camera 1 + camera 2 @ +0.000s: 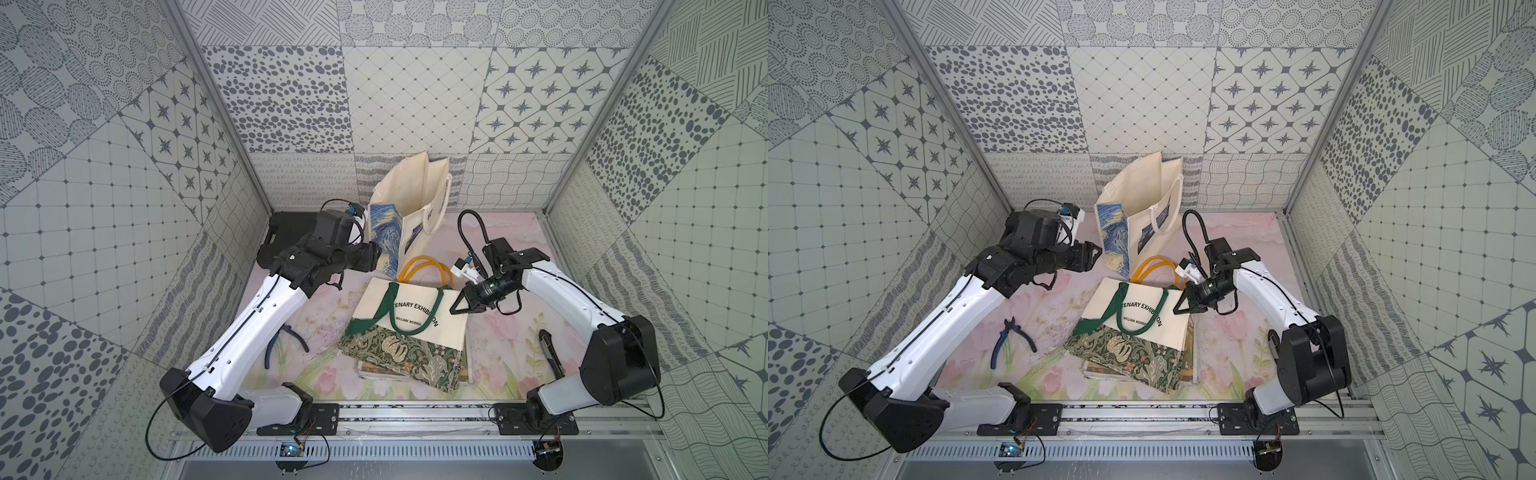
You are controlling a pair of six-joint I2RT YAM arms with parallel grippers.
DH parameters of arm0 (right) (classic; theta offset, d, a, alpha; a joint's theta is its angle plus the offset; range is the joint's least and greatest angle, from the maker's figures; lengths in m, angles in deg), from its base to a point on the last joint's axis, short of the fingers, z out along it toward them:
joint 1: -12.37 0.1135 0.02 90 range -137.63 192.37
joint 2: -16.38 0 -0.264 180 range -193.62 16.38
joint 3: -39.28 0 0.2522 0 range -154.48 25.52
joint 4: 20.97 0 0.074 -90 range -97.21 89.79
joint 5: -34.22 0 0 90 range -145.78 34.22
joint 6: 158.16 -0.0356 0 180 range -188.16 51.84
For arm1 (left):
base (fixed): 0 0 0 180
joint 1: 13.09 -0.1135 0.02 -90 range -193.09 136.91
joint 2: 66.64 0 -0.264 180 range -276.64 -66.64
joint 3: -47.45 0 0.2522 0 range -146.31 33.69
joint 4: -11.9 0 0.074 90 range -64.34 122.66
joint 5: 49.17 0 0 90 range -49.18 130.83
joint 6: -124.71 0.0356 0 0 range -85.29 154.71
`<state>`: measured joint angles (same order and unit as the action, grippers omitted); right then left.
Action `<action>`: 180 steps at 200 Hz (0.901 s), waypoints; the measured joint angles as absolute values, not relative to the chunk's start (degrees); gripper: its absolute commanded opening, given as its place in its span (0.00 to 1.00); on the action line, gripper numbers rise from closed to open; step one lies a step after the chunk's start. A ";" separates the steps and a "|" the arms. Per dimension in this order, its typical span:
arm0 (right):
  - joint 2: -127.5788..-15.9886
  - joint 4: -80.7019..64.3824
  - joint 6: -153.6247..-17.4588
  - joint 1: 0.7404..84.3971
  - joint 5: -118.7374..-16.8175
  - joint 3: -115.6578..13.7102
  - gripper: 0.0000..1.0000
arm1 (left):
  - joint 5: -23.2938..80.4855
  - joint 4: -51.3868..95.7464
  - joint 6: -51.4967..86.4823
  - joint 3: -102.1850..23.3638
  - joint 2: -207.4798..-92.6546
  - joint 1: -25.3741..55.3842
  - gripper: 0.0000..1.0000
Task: Put away the canvas bag
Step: Place the canvas bag at the center of the board.
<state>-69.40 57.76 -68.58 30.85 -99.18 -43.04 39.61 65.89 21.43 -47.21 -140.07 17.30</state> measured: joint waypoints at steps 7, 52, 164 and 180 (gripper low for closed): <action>-69.24 58.42 -68.30 31.04 -96.49 -43.85 0.00 | 39.59 65.89 21.43 -47.14 -140.09 17.30 0.66; -68.78 60.78 -66.59 31.74 -82.87 -50.34 0.00 | 39.24 65.65 21.46 -47.23 -140.39 17.23 0.65; -73.16 62.68 -63.51 38.39 -80.44 -50.45 0.00 | 38.58 65.61 21.43 -47.21 -140.83 17.17 0.65; -73.31 62.50 -65.46 38.28 -80.62 -47.54 0.00 | 38.54 65.58 21.43 -47.14 -140.77 17.12 0.66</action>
<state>-73.31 62.50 -65.46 38.28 -80.62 -47.54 38.54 65.58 21.43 -47.14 -140.77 17.12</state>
